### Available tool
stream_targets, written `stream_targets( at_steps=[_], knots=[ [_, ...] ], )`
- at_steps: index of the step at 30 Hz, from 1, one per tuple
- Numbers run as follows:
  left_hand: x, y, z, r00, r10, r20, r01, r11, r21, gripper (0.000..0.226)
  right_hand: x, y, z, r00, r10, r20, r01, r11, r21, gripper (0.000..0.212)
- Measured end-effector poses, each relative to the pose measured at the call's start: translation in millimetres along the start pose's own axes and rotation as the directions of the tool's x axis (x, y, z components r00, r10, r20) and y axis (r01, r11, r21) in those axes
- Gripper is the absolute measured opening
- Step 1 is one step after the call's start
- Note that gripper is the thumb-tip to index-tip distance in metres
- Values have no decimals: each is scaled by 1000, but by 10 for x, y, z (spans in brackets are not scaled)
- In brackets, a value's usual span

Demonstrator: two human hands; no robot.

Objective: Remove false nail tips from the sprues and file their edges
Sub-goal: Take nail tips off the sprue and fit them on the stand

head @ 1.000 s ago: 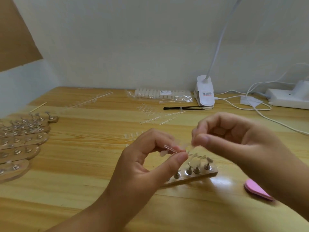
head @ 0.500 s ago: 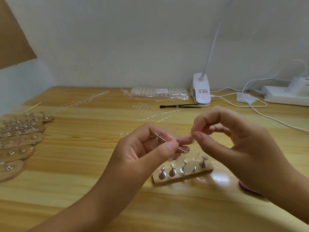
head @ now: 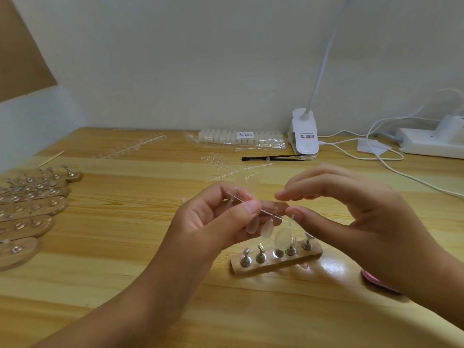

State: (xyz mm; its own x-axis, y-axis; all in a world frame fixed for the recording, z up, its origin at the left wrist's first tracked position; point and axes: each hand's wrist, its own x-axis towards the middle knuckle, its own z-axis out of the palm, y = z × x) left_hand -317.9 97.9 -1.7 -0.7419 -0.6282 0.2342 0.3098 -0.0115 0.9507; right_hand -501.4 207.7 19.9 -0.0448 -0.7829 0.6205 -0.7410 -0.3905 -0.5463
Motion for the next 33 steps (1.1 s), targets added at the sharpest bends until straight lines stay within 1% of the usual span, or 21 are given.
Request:
stream_targets(
  at_steps=[4,6,8,9,10,11,12,14,16,18,23,25,33],
  knots=[
    [2,5,-8,1000,4,4,-4,1000,30,10,-8,7,-5,999,33,41,-37,996,79,24],
    [-1,15,-4,999,13,31,-14,1000,26,7,-8,10,-7,996,55,66,-64,989,133,23],
    [-7,32,3,997,25,78,-28,999,36,3,-8,7,-23,991,94,96,-117,953,278,19],
    [-9,39,3,995,30,91,-35,998,54,2,-5,9,-45,986,119,113,-153,911,383,18],
    [-7,41,-1,995,38,90,-45,996,75,3,0,22,-71,982,140,124,-182,866,466,17],
    [-7,39,-13,996,50,75,-56,995,88,4,6,45,-98,981,151,125,-194,843,501,17],
    [-3,32,-29,997,60,44,-64,994,88,4,8,77,-122,980,154,122,-194,853,485,17],
    [6,8,-68,998,63,-33,-61,996,60,7,-6,145,-141,978,154,143,-197,912,361,18],
    [23,-27,-99,995,29,-91,-29,1000,3,10,-48,204,-117,967,155,200,-198,956,216,17],
    [42,-59,-124,992,-22,-127,14,998,-64,12,-94,237,-80,952,158,262,-197,972,130,17],
    [87,-106,-169,972,-122,-201,90,982,-164,14,-88,234,-24,944,151,293,-178,982,65,15],
    [94,-116,-178,966,-141,-215,102,978,-182,13,-83,237,-11,938,159,307,-182,982,45,14],
    [95,-134,-160,969,-144,-203,114,982,-152,14,-90,220,8,916,186,355,-196,981,-8,20]
  ],
)
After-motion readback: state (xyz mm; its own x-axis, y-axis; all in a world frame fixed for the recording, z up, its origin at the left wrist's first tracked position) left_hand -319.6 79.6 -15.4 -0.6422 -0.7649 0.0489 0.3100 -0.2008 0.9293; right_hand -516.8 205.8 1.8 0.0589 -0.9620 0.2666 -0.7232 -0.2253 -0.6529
